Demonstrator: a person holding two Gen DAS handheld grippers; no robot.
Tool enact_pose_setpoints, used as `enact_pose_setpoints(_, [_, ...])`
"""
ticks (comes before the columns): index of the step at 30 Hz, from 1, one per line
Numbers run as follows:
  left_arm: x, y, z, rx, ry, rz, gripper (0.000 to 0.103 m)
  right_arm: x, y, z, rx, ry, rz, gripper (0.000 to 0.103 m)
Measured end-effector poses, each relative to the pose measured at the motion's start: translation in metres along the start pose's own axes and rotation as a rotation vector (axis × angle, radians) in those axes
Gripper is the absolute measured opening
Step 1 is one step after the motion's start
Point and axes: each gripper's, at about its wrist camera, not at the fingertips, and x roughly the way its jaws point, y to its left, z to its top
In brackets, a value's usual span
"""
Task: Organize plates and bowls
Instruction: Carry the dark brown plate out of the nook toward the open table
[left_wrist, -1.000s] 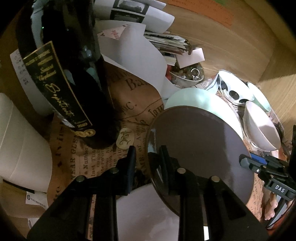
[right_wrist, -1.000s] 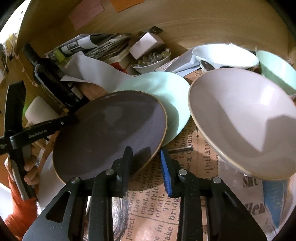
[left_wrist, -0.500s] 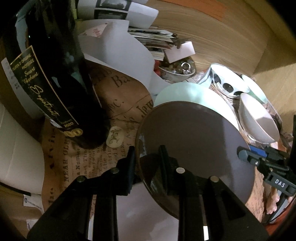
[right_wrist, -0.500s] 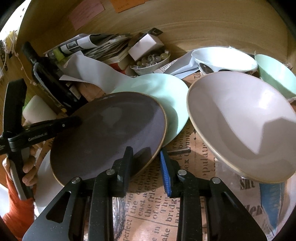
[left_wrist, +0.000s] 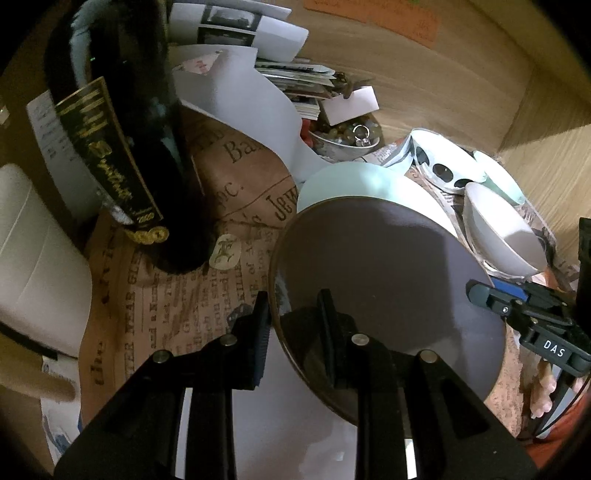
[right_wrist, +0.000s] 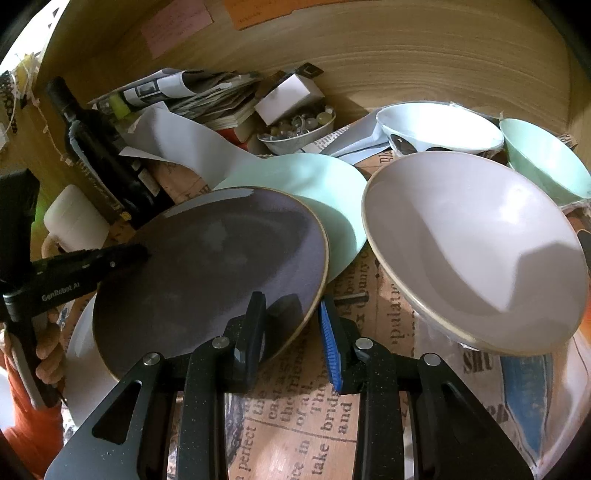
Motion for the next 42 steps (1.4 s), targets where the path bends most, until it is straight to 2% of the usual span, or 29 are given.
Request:
enact_pose_setpoints(7, [-0.015, -0.002, -0.008, -0.033, -0.042, 0.002, 0.024, -0.012, 0.005, -0.002, -0.027, -0.030, 0.013, 0.027])
enact_pose_setpoints(26, [-0.077, -0.032, -0.027, -0.042, -0.173, -0.011, 0.024, -0.065, 0.007, -0.010, -0.067, -0.129, 0.039, 0.027])
enact_pose_setpoints(42, [-0.104, -0.074, -0.056, -0.041, -0.218, -0.017, 0.024, -0.110, -0.009, -0.034, -0.096, -0.176, 0.042, 0.027])
